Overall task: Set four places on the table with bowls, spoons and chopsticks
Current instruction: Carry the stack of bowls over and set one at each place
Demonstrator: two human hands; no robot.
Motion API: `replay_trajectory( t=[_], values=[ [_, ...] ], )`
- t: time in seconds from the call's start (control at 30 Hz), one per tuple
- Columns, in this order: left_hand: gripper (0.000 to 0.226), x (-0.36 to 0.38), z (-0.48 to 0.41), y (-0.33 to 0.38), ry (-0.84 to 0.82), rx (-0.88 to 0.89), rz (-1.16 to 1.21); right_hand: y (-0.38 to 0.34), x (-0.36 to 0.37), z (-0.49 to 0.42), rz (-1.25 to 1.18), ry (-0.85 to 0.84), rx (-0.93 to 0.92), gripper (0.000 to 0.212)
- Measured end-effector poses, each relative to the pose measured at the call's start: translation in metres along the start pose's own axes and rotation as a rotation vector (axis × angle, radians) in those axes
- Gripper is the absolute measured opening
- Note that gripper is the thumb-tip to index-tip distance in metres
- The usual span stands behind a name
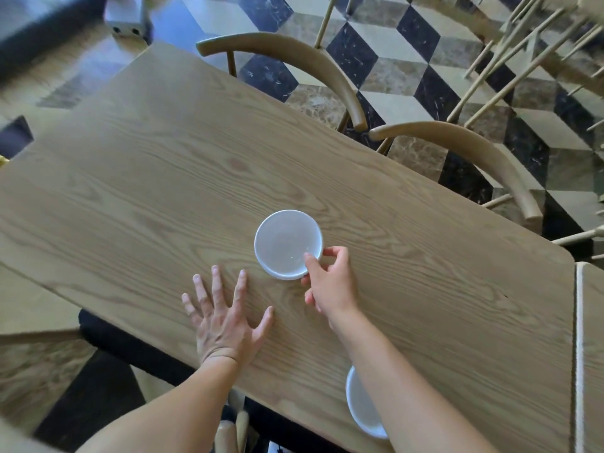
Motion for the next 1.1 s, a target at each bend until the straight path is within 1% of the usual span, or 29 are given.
replay_trajectory(
  t=[0.07,0.2,0.3,0.4,0.53,0.7,0.77,0.97,1.1],
  values=[
    [0.092,0.000,0.000,0.000,-0.003,-0.002,-0.005,-0.001,0.001,-0.006,0.103,0.024,-0.038,0.025],
    [0.093,0.003,0.000,0.000,0.005,0.008,-0.017,-0.009,0.002,-0.011,0.305,0.038,-0.177,0.025],
    [0.093,0.005,0.001,-0.001,0.010,0.010,-0.030,-0.018,0.000,-0.010,0.339,0.040,-0.267,0.027],
    [0.093,0.007,0.000,-0.002,0.016,0.016,-0.036,-0.027,-0.003,-0.006,0.292,-0.005,-0.293,0.037],
    [0.093,0.008,0.001,-0.003,0.031,0.016,-0.043,-0.025,-0.004,-0.005,0.210,-0.060,-0.231,0.051],
    [0.093,0.008,0.001,-0.003,0.021,0.008,-0.055,-0.017,-0.010,-0.001,0.047,-0.060,-0.189,0.056],
    [0.092,0.008,0.001,-0.002,0.022,0.007,-0.051,-0.014,-0.015,-0.001,0.000,-0.051,-0.174,0.060],
    [0.091,0.007,0.002,-0.002,0.041,0.008,-0.041,0.002,-0.051,0.001,-0.095,0.004,-0.131,0.062],
    [0.091,0.006,0.001,-0.002,0.031,0.004,-0.060,0.034,-0.091,0.004,-0.175,0.089,-0.018,0.063]
  ],
)
Point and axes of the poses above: each hand's wrist, its own z-axis away from the middle knuckle, its own x-axis out of the palm, y = z × x, the point moved 3 cm from there along -z, towards the middle knuckle, and after that the axes turned 12 degrees about y, right-handed, at the moved point
